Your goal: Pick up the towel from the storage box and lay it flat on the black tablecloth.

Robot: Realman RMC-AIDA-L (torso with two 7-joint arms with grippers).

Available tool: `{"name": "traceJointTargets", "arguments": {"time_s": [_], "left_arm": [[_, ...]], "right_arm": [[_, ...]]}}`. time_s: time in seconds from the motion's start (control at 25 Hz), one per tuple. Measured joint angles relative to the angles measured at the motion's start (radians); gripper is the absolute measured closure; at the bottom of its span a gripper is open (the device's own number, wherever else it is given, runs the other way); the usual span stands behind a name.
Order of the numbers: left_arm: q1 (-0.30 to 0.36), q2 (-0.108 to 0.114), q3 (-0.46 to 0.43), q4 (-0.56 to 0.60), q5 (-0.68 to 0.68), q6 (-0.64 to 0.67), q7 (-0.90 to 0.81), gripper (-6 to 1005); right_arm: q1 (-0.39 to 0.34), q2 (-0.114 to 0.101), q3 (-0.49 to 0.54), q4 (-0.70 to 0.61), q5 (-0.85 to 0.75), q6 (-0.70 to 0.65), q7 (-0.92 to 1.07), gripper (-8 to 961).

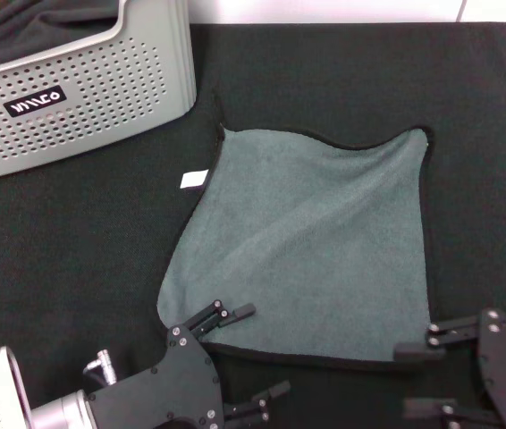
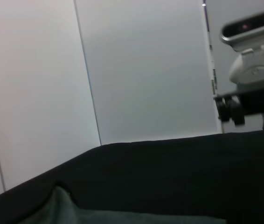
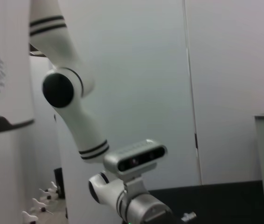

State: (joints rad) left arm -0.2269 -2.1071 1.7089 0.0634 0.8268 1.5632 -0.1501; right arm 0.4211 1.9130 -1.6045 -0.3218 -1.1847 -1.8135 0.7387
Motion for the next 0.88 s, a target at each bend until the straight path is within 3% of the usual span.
{"name": "traceJointTargets", "arguments": {"time_s": [0.16, 0.28, 0.88], "left_arm": [[0.002, 0.004, 0.009, -0.005, 0.006, 0.004, 0.003, 111], [0.004, 0.007, 0.012, -0.009, 0.006, 0.024, 0.004, 112], [0.006, 0.027, 0.014, -0.038, 0.006, 0.188, -0.030, 112]], "right_arm": [[-0.012, -0.030, 0.005, 0.000, 0.005, -0.057, 0.001, 548], [-0.020, -0.041, 0.019, 0.001, 0.005, -0.068, 0.000, 548], [-0.025, -0.027, 0.041, 0.000, 0.000, -0.068, -0.007, 525]]}}
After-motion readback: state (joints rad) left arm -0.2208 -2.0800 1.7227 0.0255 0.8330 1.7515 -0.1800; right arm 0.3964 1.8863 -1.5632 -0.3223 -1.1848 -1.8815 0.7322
